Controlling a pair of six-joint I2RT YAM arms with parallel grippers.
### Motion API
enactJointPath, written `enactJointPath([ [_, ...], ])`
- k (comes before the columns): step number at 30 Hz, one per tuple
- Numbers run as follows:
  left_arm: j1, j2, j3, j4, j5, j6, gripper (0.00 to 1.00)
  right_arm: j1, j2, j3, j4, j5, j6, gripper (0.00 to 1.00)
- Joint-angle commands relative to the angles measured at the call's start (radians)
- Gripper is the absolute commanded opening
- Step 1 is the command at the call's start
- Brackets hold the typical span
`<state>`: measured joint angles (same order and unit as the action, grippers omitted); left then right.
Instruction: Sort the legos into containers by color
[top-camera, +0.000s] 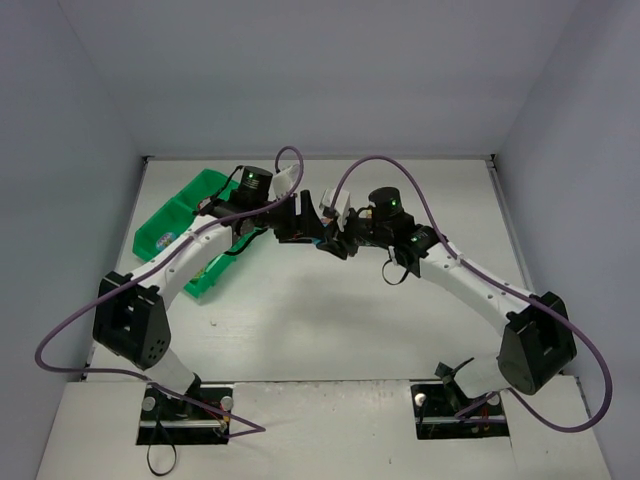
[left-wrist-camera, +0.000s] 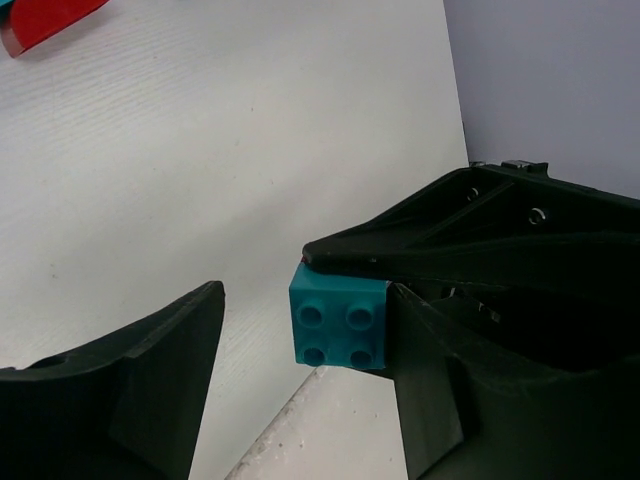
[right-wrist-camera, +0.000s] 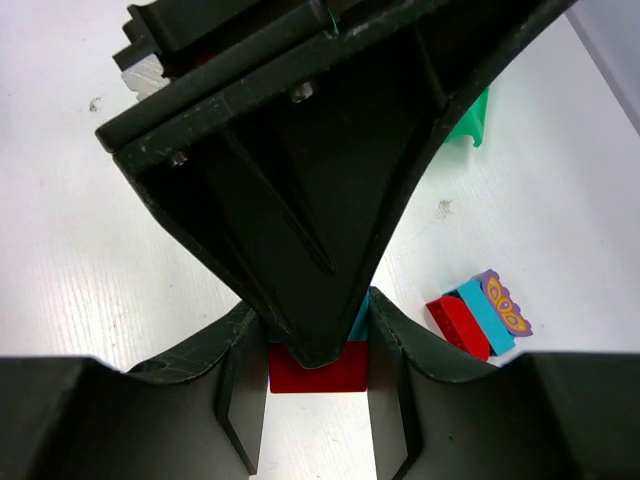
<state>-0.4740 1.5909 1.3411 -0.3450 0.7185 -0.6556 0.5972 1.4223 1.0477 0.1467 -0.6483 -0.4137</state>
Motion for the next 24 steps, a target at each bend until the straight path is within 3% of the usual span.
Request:
enactJointPath([
  [1, -0.006, -0.02, 0.046, 0.04, 0.022, 0.019, 0.56, 0.009, -0.052, 0.018, 0.076, -0.021, 0.0, 0.25],
  [2, -0.006, -0.019, 0.044, 0.043, 0.025, 0.017, 0.53, 0.01, -0.052, 0.017, 0.077, -0.017, 0.0, 0.25],
  [5, -0.006, -0.02, 0.038, 0.052, 0.044, 0.016, 0.26, 0.012, -0.054, 0.012, 0.079, -0.008, 0.0, 0.25],
  [7, -0.006, -0.02, 0.033, 0.06, 0.048, 0.016, 0.15, 0.012, -0.054, 0.009, 0.079, 0.002, 0.0, 0.25],
  [9, -0.008, -0.022, 0.033, 0.063, 0.055, 0.02, 0.05, 0.012, -0.053, 0.005, 0.079, 0.012, 0.001, 0.33],
  [13, -0.006, -0.023, 0.038, 0.061, 0.062, 0.028, 0.0, 0.012, -0.052, -0.008, 0.077, 0.029, 0.003, 0.53],
  [16, -0.003, -0.023, 0.046, 0.046, 0.056, 0.045, 0.0, 0.012, -0.057, -0.021, 0.07, 0.036, 0.003, 0.6],
  [24, 0.008, -0.022, 0.055, 0.026, 0.056, 0.06, 0.0, 0.01, -0.062, -0.035, 0.047, 0.07, -0.019, 0.61],
])
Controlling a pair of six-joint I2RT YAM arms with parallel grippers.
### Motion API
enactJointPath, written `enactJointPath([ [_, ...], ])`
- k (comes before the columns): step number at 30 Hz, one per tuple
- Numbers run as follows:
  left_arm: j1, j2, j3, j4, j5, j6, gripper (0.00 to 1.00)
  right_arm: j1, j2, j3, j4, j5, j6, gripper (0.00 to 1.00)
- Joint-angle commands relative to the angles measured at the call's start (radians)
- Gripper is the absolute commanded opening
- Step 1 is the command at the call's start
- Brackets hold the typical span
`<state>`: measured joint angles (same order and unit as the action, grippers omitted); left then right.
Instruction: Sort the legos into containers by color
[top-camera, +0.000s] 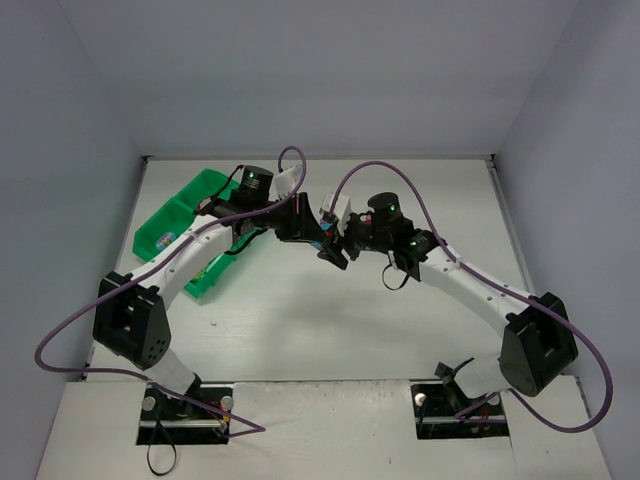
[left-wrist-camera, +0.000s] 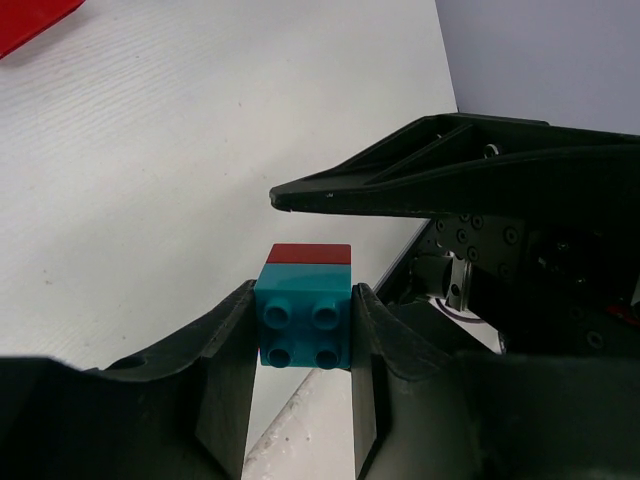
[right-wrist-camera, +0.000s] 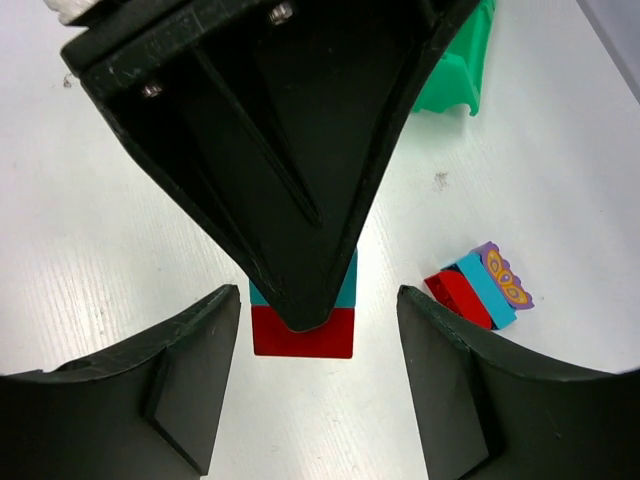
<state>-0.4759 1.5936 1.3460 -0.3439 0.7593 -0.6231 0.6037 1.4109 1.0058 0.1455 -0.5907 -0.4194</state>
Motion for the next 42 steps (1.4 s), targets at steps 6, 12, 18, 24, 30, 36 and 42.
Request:
enactJointPath([
  [6, 0.01, -0.024, 0.045, 0.025, 0.021, 0.026, 0.0, 0.004, -0.041, 0.016, 0.049, 0.014, -0.015, 0.45],
  [12, 0.01, -0.026, 0.042, 0.02, 0.028, 0.028, 0.0, 0.004, -0.035, 0.022, 0.06, -0.003, -0.009, 0.12],
  [18, 0.014, -0.027, 0.051, -0.018, -0.023, 0.054, 0.21, 0.004, -0.036, 0.02, 0.06, 0.002, -0.013, 0.0],
  [24, 0.036, -0.037, 0.054, -0.017, -0.038, 0.056, 0.25, 0.004, -0.036, 0.008, 0.06, 0.003, -0.01, 0.0],
  [30, 0.054, -0.041, 0.059, -0.044, -0.029, 0.074, 0.0, 0.004, -0.038, -0.009, 0.057, 0.026, -0.016, 0.0],
  [36, 0.141, -0.069, 0.073, -0.096, -0.012, 0.103, 0.0, 0.001, -0.047, -0.045, 0.055, 0.058, -0.01, 0.0],
  [42, 0.213, -0.086, 0.107, -0.175, -0.017, 0.145, 0.0, -0.001, -0.041, -0.068, 0.051, 0.094, -0.007, 0.0],
])
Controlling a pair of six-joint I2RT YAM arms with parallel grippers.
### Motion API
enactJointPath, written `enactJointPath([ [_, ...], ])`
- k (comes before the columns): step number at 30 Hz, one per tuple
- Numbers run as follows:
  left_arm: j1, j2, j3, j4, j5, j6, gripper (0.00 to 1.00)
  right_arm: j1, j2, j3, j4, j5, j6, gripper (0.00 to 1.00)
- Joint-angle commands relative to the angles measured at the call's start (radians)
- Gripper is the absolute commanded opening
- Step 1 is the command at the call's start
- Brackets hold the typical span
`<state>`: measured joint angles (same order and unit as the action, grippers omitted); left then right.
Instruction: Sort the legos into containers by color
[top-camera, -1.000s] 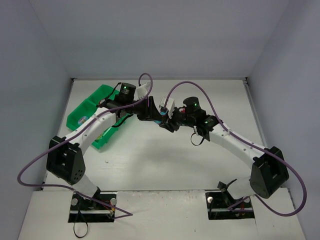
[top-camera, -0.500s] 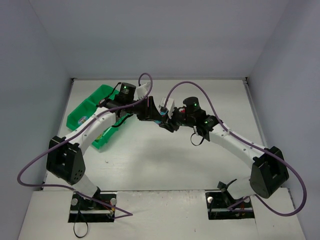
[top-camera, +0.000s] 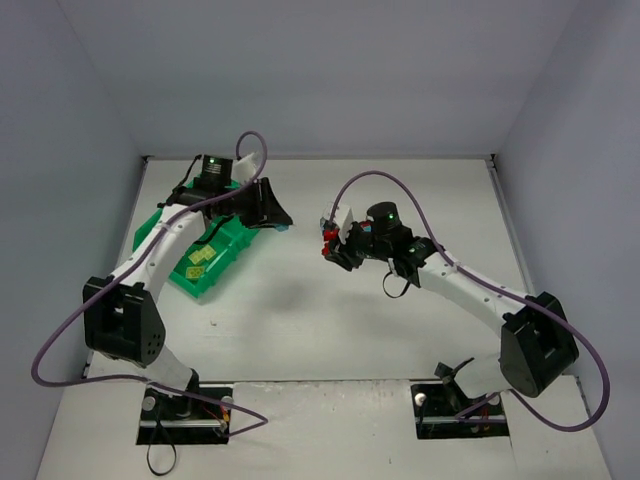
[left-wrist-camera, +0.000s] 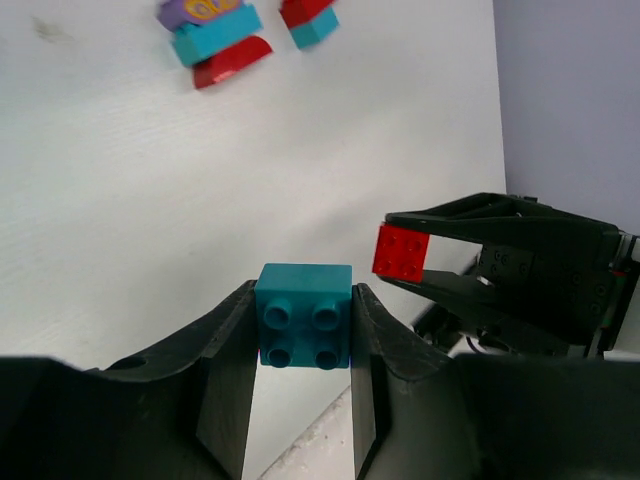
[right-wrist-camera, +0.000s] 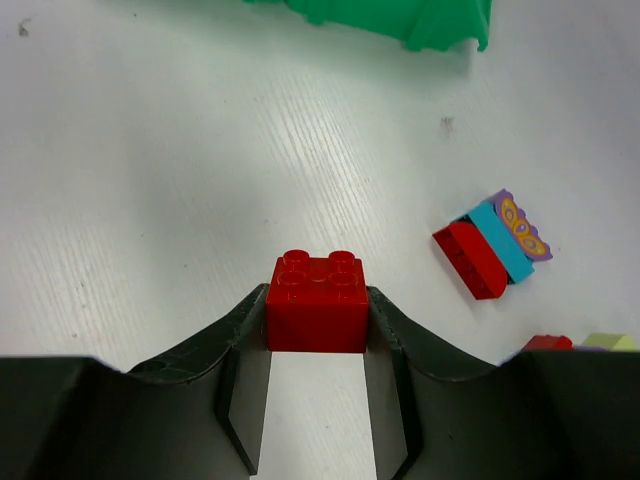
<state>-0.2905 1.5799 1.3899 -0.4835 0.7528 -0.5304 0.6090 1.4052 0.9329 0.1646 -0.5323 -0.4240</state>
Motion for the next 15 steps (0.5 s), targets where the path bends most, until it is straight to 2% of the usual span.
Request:
enactJointPath([
  [1, 0.037, -0.072, 0.067, -0.044, -0.015, 0.061, 0.0, -0.006, -0.035, 0.003, 0.03, 0.04, 0.001, 0.0],
  [6, 0.103, -0.1, 0.06, -0.101, -0.095, 0.095, 0.0, -0.006, -0.035, 0.0, 0.03, 0.06, 0.014, 0.0],
  [10, 0.191, -0.124, 0.046, -0.133, -0.211, 0.107, 0.0, -0.005, -0.043, 0.006, 0.032, 0.063, 0.045, 0.0],
  [15, 0.225, -0.158, 0.031, -0.139, -0.358, 0.109, 0.0, -0.005, -0.051, -0.006, 0.05, 0.064, 0.071, 0.0],
])
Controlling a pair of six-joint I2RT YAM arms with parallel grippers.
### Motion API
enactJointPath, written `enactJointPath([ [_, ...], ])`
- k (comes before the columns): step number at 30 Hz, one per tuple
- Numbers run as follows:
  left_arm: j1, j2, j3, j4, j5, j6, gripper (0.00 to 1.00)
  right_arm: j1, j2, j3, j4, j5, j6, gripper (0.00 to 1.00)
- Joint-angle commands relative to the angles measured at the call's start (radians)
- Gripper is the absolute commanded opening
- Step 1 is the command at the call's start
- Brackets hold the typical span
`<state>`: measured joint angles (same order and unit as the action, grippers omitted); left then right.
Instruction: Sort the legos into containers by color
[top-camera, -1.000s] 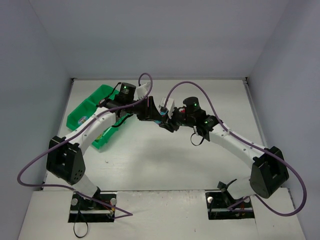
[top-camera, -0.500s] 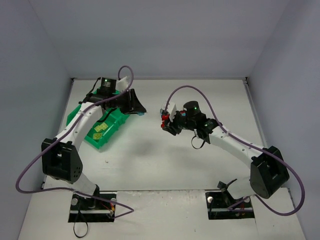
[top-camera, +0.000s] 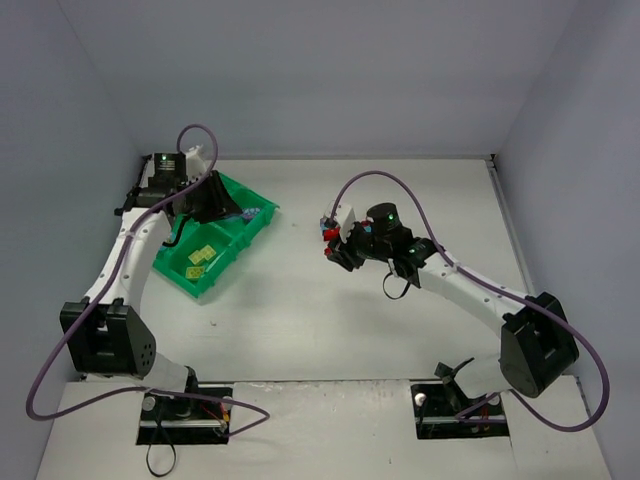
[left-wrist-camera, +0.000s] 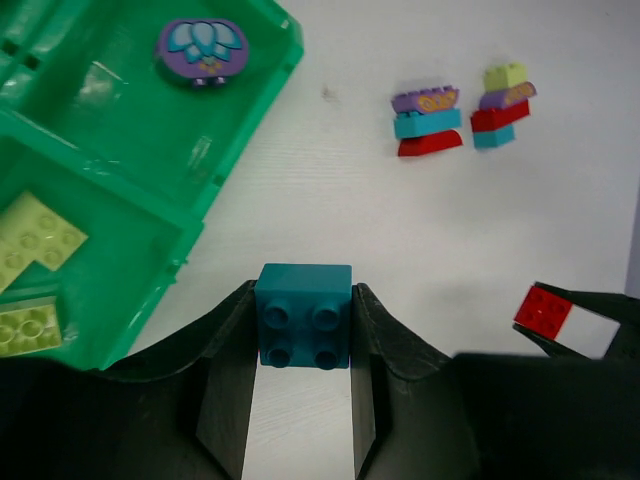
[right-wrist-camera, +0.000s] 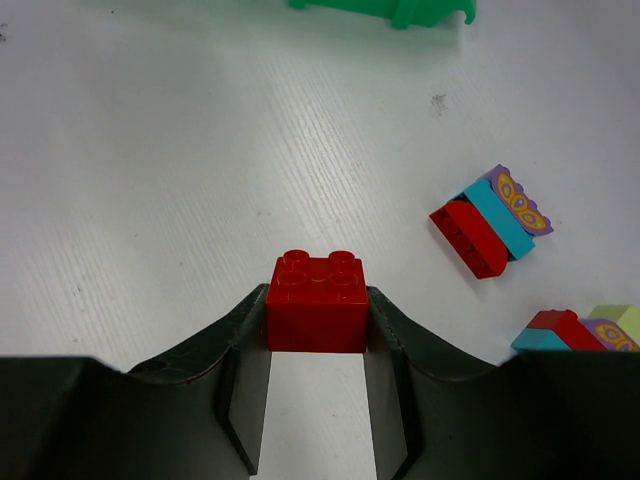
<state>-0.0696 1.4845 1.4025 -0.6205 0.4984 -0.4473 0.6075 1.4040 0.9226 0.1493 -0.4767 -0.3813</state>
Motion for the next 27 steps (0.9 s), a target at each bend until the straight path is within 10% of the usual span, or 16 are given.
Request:
enactJointPath([
  [1, 0.011, -0.07, 0.018, -0.008, -0.124, 0.027, 0.0, -0.005, -0.051, -0.002, 0.071, 0.009, 0.039, 0.0],
  [27, 0.243, 0.341, 0.141, 0.1, -0.713, -0.053, 0.1, -0.005, -0.01, 0.018, 0.088, -0.013, 0.117, 0.01],
])
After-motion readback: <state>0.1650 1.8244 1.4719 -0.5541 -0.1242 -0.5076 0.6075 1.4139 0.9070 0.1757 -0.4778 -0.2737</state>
